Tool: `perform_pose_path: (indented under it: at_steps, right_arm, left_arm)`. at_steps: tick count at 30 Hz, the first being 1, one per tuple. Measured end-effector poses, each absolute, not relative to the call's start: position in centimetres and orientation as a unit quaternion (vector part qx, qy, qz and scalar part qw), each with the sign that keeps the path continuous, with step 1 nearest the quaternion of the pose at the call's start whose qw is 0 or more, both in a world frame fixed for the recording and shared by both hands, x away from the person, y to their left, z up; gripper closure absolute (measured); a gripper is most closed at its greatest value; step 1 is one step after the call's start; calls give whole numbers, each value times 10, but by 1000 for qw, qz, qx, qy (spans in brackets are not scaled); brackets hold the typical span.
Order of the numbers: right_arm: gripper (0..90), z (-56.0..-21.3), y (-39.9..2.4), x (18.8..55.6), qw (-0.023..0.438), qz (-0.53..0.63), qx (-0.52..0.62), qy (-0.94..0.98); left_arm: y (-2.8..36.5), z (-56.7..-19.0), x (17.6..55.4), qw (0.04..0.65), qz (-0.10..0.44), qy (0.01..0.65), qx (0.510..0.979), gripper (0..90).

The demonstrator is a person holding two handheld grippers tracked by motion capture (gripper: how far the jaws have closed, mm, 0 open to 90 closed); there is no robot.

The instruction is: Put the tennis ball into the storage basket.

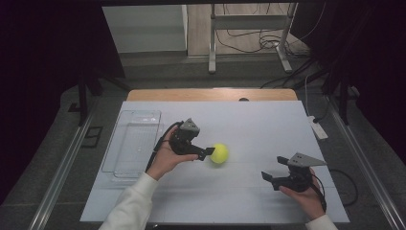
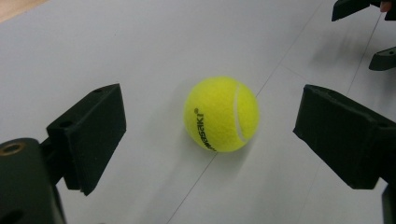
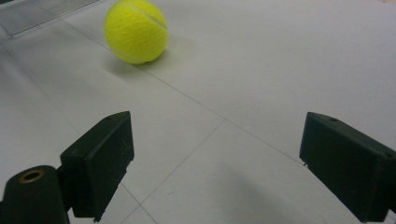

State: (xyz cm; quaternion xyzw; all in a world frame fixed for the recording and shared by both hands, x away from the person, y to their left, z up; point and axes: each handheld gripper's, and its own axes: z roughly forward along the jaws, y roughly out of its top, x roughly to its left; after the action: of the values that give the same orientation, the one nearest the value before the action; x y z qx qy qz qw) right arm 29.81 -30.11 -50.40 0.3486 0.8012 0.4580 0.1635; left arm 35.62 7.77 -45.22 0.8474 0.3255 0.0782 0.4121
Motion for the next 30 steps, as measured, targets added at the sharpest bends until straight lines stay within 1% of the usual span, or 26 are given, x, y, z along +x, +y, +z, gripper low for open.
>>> perform_pose_path:
  at_steps: [20, 30]
  right_arm:
    - [102, -504, -301, 298, 165, 458, 347, 802]
    - [102, -504, -301, 298, 165, 458, 346, 802]
  left_arm:
    - [59, -456, 364, 406, 71, 316, 854, 97]
    - [56, -457, 367, 405, 69, 315, 856, 97]
